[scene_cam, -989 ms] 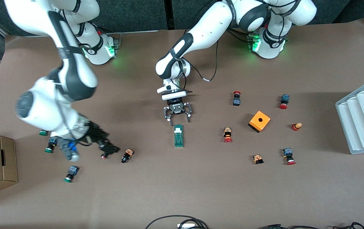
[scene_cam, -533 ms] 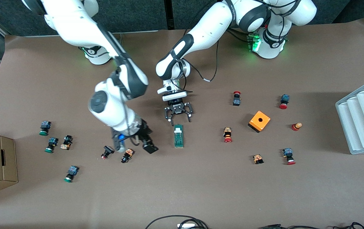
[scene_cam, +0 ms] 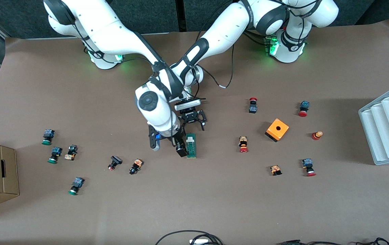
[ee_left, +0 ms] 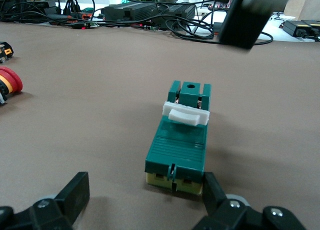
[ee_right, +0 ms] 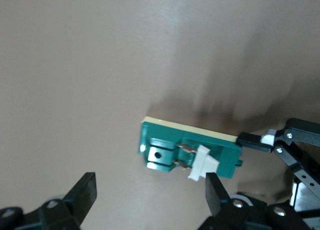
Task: Close load switch with both arms
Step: 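Grasp the white switch handle with the right gripper, then swing the white handle upward with the right gripper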
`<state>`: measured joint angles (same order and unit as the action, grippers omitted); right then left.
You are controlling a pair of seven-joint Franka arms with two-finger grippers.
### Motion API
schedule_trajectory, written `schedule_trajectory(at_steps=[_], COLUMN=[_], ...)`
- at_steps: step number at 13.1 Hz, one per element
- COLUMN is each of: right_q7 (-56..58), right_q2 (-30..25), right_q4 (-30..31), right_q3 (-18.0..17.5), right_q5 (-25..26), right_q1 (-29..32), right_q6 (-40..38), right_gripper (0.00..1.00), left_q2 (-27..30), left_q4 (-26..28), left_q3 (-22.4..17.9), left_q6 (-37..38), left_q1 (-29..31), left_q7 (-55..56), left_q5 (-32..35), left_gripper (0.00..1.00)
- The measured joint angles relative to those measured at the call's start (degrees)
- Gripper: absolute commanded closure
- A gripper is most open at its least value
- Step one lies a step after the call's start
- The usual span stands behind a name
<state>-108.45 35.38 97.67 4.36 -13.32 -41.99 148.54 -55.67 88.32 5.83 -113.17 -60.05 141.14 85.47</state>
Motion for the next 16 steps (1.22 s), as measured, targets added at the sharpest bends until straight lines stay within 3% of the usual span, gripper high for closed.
schedule_trajectory(at_steps=[1,3,6,9,10,16], right_q7=[-1.11,-2.61,-4.09,-5.44,-5.79,-7.16], right_q2=[0.6,1.39,2.5,2.94,3.07,3.13], right_q4=[0.0,0.0,0.02,0.09,0.16,1.27], right_q3=[0.0,0.03,0.03,0.03,0.01,-0.05], right_q5=[0.32,0.37,0.37,0.39,0.39,0.44], right_q1=[-0.42,-0.96,-1.93,-2.41,-2.62,-3.78], right_q6=[0.51,1.27,2.23,2.45,2.45,2.48], right_gripper=[0.17,0.26,0.26,0.27,0.27,0.27], left_q2=[0.0,0.0,0.0,-0.1,-0.24,-1.25], left_q4=[-0.01,-0.23,-0.99,-1.06,-1.05,0.21], left_q3=[0.01,0.18,0.82,0.95,0.95,0.9], left_q6=[-0.05,-0.31,-0.58,-0.29,0.17,1.75], left_q1=[0.0,-0.06,-0.13,-0.59,-1.09,-2.4], left_q7=[0.0,0.01,0.34,1.68,1.83,2.09], left_q5=[0.17,0.26,-0.66,-0.76,-0.73,4.78], left_gripper=[0.24,0.28,0.29,0.16,0.0,0.0])
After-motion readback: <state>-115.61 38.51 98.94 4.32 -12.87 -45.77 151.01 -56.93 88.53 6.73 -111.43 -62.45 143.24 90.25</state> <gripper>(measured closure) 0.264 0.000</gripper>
